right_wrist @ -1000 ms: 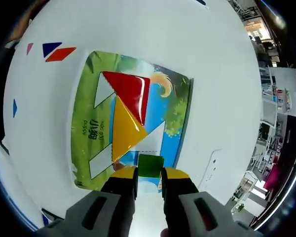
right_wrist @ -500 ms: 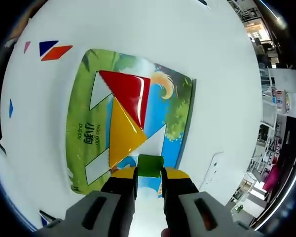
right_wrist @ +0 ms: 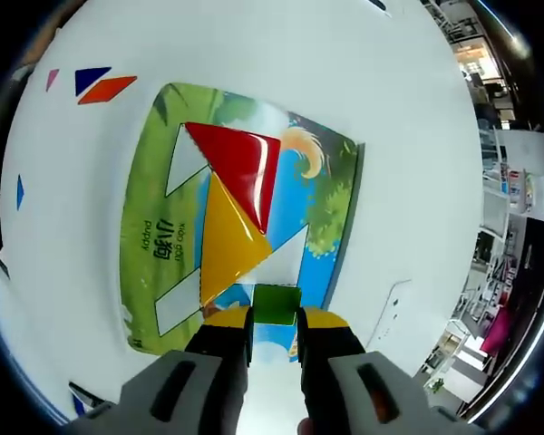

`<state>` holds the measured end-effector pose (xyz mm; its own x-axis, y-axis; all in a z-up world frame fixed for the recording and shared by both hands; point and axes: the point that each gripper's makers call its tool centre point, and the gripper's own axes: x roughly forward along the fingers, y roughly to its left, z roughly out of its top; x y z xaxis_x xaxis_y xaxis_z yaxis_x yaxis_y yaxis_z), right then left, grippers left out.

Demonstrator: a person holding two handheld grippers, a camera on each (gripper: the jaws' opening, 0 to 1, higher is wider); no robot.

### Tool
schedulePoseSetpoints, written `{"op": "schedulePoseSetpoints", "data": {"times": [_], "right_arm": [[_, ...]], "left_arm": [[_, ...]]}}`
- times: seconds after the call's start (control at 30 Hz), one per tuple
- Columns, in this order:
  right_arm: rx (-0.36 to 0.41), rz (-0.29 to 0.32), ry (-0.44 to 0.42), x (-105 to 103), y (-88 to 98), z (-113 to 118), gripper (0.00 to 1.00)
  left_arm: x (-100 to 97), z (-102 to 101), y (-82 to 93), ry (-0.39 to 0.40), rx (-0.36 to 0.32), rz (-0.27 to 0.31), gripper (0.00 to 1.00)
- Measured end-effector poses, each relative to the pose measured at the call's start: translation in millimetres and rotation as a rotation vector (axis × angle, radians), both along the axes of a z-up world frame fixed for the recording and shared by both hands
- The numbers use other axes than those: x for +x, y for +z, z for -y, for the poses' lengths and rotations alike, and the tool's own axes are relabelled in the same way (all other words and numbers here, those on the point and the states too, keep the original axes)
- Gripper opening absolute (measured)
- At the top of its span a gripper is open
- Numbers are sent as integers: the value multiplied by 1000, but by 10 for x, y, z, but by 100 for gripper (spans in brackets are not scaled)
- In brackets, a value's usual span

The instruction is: Pick up the tangram pieces one by one and place each piece onto its matching region on the pattern sheet, fitting the shapes together until the outline on the sheet is completely filled by the tangram pieces

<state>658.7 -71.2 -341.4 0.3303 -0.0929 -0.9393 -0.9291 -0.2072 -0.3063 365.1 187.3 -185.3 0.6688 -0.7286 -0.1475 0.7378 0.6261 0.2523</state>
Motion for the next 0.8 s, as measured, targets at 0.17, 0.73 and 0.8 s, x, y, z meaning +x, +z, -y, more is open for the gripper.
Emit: {"op": "schedulePoseSetpoints", "data": {"times": [0.17, 0.73, 0.8], "right_arm": [[10, 6, -14, -5, -1, 3, 21], [43, 54, -63, 34, 79, 5, 36], [65, 59, -86, -12, 150, -10, 38]], "left_arm": [[0, 10, -4, -1, 2, 0, 36], [-1, -3, -3, -1, 1, 1, 36], [8, -7, -8, 1, 0, -1, 36]]}}
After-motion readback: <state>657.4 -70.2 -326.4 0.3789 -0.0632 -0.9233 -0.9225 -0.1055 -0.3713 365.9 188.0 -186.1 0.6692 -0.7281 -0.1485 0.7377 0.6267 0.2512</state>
